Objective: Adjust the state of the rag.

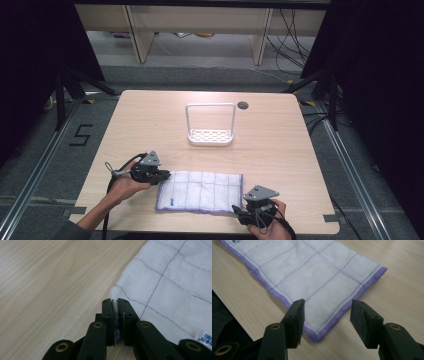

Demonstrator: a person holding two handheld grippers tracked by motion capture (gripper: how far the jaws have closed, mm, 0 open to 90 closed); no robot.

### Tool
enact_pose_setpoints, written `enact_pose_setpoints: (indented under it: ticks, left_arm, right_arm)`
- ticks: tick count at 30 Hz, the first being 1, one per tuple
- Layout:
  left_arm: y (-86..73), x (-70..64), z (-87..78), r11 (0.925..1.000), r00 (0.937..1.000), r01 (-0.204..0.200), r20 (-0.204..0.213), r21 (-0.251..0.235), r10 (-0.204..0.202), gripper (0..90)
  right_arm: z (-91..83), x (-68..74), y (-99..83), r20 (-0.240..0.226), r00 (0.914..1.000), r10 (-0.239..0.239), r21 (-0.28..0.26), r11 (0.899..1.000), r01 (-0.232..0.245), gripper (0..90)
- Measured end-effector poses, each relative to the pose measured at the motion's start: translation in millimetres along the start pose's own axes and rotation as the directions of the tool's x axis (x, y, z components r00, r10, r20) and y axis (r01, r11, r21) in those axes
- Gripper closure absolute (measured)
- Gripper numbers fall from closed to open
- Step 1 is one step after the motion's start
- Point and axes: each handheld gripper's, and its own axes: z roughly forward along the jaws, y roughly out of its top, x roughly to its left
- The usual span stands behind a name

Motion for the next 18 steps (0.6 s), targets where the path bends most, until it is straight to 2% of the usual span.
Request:
enact_pose_setpoints:
  ticks: [3, 5, 6, 7, 8, 9, 10, 11, 12, 13, 14, 15, 16, 18]
  left_arm:
    - [-1.0, -1.1, 0.4, 0.9998, 0.9999, 0.016, 0.002, -0.01, -0.016, 84.1]
    - [-2.1, -1.9, -1.0, 0.9998, 0.9998, 0.02, 0.008, -0.007, -0.02, 84.4]
    - [-2.6, -2.0, -1.2, 0.9998, 0.9998, 0.019, 0.005, -0.008, -0.019, 84.5]
    - [-3.6, -2.7, -2.0, 0.9998, 0.9998, 0.02, 0.003, -0.007, -0.02, 84.6]
    - [-4.3, -2.9, -2.8, 0.9998, 0.9998, 0.019, 0.005, -0.007, -0.019, 84.8]
    - [-5.6, -5.3, -2.9, 0.9988, 0.9988, 0.046, 0.016, -0.017, -0.045, 84.8]
    - [-6.0, -4.1, -5.4, 0.9998, 0.9996, 0.021, 0.021, 0.0, -0.021, 84.8]
    - [-7.0, -5.5, -6.0, 0.9994, 0.9992, 0.033, 0.022, -0.003, -0.033, 84.8]
    - [-8.3, -6.5, -6.9, 0.9995, 0.9992, 0.032, 0.025, -0.005, -0.032, 84.9]
    - [-9.9, -7.2, -8.0, 0.9995, 0.9993, 0.032, 0.021, -0.005, -0.031, 84.9]
    - [-11.9, -9.9, -8.7, 0.9985, 0.9983, 0.052, 0.028, -0.02, -0.051, 84.9]
    - [-12.8, -9.2, -10.9, 0.9996, 0.9992, 0.027, 0.031, -0.005, -0.027, 85.0]
    - [-14.3, -11.1, -12.0, 0.9993, 0.9988, 0.038, 0.032, -0.008, -0.037, 85.0]
    - [-17.2, -14.4, -15.4, 0.9998, 0.999, 0.021, 0.038, -0.002, -0.021, 85.1]
  right_arm:
    - [4.4, 1.4, -4.4, -0.013, 0.9997, 0.019, 0.045, 0.999, -0.019, 46.9]
    - [7.0, 1.7, -6.8, -0.01, 0.9999, 0.008, 0.055, 0.998, -0.007, 47.8]
    - [8.9, 2.0, -8.0, -0.008, 1.0, -0.002, 0.043, 0.999, 0.003, 49.3]
    - [8.2, 2.9, -7.7, -0.017, 0.9998, 0.012, 0.057, 0.998, -0.011, 50.2]
    - [9.5, 2.5, -8.1, -0.023, 0.9997, 0.001, 0.064, 0.998, 0.001, 52.6]
    - [12.2, 2.8, -9.3, -0.026, 0.9996, -0.009, 0.067, 0.998, 0.01, 54.1]
    - [12.9, 4.2, -10.0, -0.028, 0.9996, 0.001, 0.075, 0.997, 0.001, 56.3]
    - [13.5, 4.1, -9.9, -0.028, 0.9996, 0.006, 0.067, 0.998, -0.005, 58.7]
    - [12.2, 3.4, -9.2, -0.032, 0.9995, 0.002, 0.084, 0.996, 0.0, 62.1]
    - [13.1, 0.4, -9.4, -0.023, 0.9991, -0.036, 0.067, 0.997, 0.037, 65.9]
    - [13.5, 0.2, -10.1, -0.023, 0.9991, -0.036, 0.056, 0.998, 0.037, 70.7]
    - [12.9, 0.7, -9.8, -0.036, 0.9989, -0.032, 0.066, 0.997, 0.034, 76.3]
    - [13.5, -0.8, -9.4, -0.034, 0.9977, -0.059, 0.06, 0.996, 0.061, 80.2]
    - [15.3, -1.1, -7.6, -0.05, 0.9977, -0.046, 0.061, 0.997, 0.049, 83.5]
